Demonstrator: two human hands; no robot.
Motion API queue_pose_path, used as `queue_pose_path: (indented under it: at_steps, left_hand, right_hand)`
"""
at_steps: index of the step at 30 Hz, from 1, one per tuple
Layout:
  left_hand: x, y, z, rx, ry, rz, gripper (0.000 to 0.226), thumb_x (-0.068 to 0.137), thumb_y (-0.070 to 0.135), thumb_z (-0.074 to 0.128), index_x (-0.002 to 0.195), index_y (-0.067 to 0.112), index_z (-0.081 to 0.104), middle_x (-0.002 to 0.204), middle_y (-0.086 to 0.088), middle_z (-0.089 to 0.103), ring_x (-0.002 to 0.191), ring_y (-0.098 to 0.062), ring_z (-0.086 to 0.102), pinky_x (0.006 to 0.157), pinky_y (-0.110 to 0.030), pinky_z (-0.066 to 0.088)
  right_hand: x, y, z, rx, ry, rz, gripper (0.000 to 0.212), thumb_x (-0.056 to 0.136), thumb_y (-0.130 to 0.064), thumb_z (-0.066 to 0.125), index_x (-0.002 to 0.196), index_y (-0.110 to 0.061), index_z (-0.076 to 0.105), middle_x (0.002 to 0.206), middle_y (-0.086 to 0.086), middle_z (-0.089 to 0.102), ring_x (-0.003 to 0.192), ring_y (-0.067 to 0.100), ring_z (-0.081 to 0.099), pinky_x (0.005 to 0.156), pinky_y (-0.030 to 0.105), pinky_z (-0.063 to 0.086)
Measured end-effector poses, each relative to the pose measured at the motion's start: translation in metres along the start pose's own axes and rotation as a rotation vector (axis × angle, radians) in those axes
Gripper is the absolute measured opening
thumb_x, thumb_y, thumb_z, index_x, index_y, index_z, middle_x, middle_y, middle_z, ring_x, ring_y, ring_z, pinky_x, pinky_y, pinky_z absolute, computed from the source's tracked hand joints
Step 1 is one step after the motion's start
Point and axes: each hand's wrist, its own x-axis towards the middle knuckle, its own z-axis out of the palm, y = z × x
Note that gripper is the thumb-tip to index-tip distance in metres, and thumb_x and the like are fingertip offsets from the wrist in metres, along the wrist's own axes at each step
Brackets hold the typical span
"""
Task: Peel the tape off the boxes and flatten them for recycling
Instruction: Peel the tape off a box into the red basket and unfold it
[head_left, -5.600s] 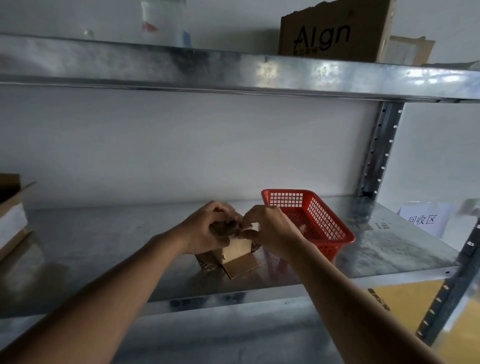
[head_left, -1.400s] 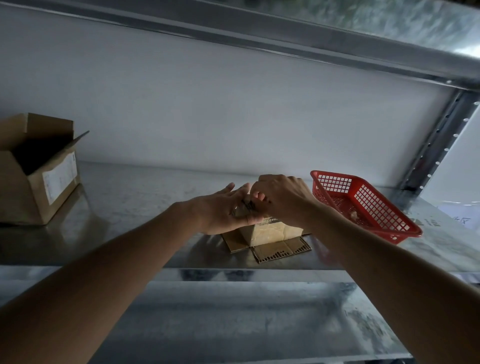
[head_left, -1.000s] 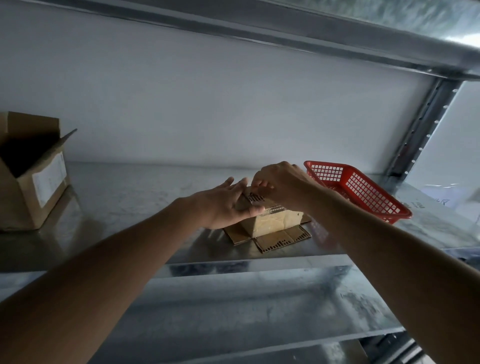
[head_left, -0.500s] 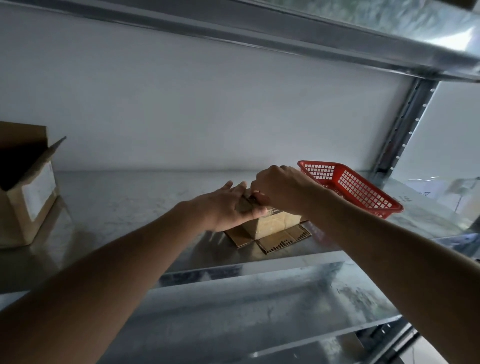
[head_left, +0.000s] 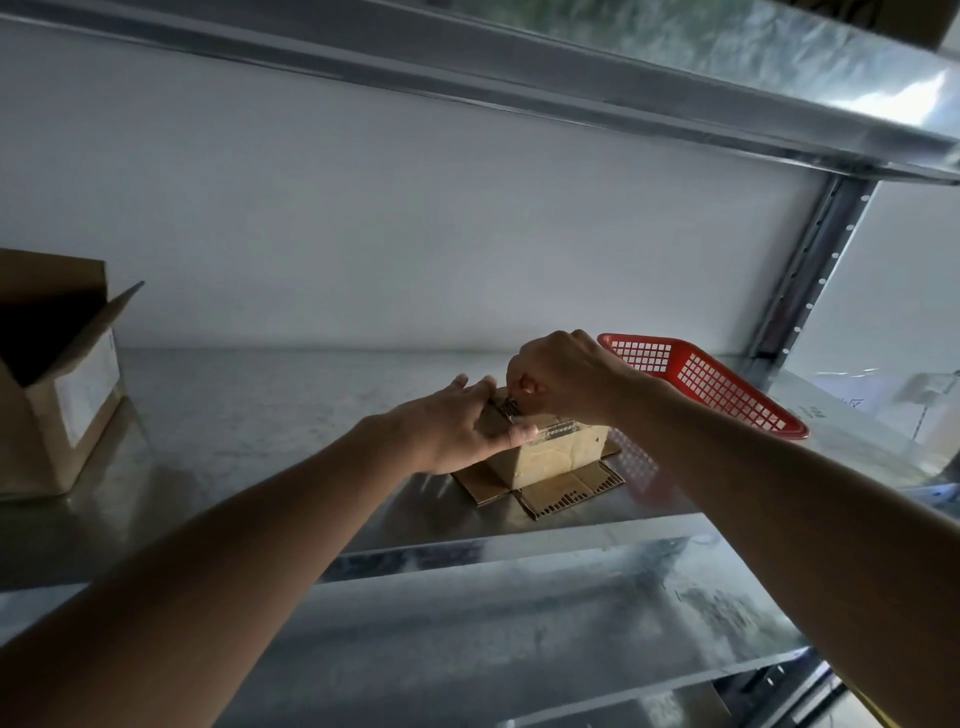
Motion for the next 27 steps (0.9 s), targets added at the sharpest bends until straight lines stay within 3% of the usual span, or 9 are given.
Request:
queue_pose_path:
  at_steps: [3, 5, 8, 13, 16, 19, 23, 27]
  left_hand:
    - [0.0, 0.0, 0.0, 0.009, 0.005, -0.016, 0.093, 0.073, 0.102, 0.029, 0.146, 0.043, 0.033, 0.142, 0.0, 0.043, 0.131, -0.028, 0.051, 0.104, -0.054, 0.048]
    - [0.0, 0.0, 0.0, 0.027, 0.005, -0.026, 0.101, 0.071, 0.103, 0.027, 0.151, 0.04, 0.027, 0.151, -0.004, 0.038, 0.135, -0.031, 0.05, 0.105, -0.052, 0.047]
    - [0.0, 0.002, 0.0, 0.045, -0.004, -0.045, 0.109, 0.068, 0.105, 0.025, 0.156, 0.039, 0.019, 0.167, -0.007, 0.023, 0.147, -0.033, 0.039, 0.11, -0.05, 0.039]
    - [0.001, -0.001, -0.002, 0.003, -0.045, -0.042, 0.115, 0.066, 0.106, 0.029, 0.16, 0.045, 0.007, 0.173, -0.004, 0.003, 0.159, -0.028, 0.009, 0.124, -0.059, 0.018]
    - [0.005, -0.004, -0.001, -0.053, -0.026, -0.026, 0.111, 0.069, 0.102, 0.038, 0.159, 0.041, 0.021, 0.169, -0.001, 0.023, 0.153, -0.03, 0.028, 0.118, -0.052, 0.031]
    - [0.005, -0.004, 0.002, -0.123, 0.009, -0.015, 0.102, 0.068, 0.1, 0.047, 0.151, 0.041, 0.037, 0.15, 0.0, 0.047, 0.13, -0.021, 0.049, 0.095, -0.037, 0.04]
    - [0.004, -0.005, 0.0, -0.133, 0.025, -0.011, 0.092, 0.067, 0.1, 0.051, 0.142, 0.047, 0.048, 0.149, 0.006, 0.051, 0.132, -0.02, 0.05, 0.094, -0.035, 0.041]
    - [0.002, -0.004, -0.001, -0.124, 0.06, -0.083, 0.117, 0.055, 0.105, 0.052, 0.151, 0.04, 0.042, 0.154, 0.004, 0.047, 0.135, -0.021, 0.048, 0.092, -0.03, 0.034]
  right_hand:
    - [0.0, 0.0, 0.002, 0.018, 0.019, 0.025, 0.017, 0.095, -0.027, 0.073, 0.109, -0.017, 0.073, 0.099, -0.001, 0.072, 0.079, 0.013, 0.063, 0.066, 0.022, 0.048]
    - [0.001, 0.001, 0.005, 0.027, 0.044, 0.045, 0.016, 0.097, -0.026, 0.07, 0.109, -0.016, 0.073, 0.099, -0.001, 0.072, 0.078, 0.012, 0.062, 0.066, 0.023, 0.048]
    - [0.0, 0.003, 0.005, 0.06, 0.052, 0.06, 0.013, 0.097, -0.027, 0.07, 0.106, -0.018, 0.073, 0.097, -0.002, 0.072, 0.076, 0.01, 0.06, 0.06, 0.02, 0.041]
    - [-0.004, 0.0, -0.004, 0.201, -0.003, 0.003, 0.018, 0.1, -0.03, 0.065, 0.116, -0.027, 0.071, 0.098, -0.009, 0.072, 0.081, 0.006, 0.069, 0.07, 0.023, 0.054]
    - [-0.007, -0.006, -0.005, 0.204, -0.02, -0.002, 0.029, 0.095, -0.038, 0.071, 0.123, -0.029, 0.071, 0.098, -0.009, 0.071, 0.081, 0.005, 0.067, 0.066, 0.018, 0.049]
    - [-0.01, -0.013, -0.004, 0.154, 0.058, 0.026, 0.024, 0.094, -0.031, 0.074, 0.115, -0.02, 0.075, 0.111, -0.002, 0.064, 0.085, 0.015, 0.066, 0.067, 0.026, 0.053]
    - [-0.007, -0.031, -0.004, -0.055, 0.016, 0.02, 0.025, 0.102, -0.03, 0.061, 0.124, -0.023, 0.069, 0.116, -0.003, 0.063, 0.094, 0.019, 0.067, 0.077, 0.034, 0.055]
    - [0.002, -0.044, -0.008, -0.168, 0.001, 0.1, 0.028, 0.099, -0.046, 0.061, 0.115, -0.025, 0.071, 0.107, -0.003, 0.069, 0.093, 0.02, 0.068, 0.071, 0.032, 0.049]
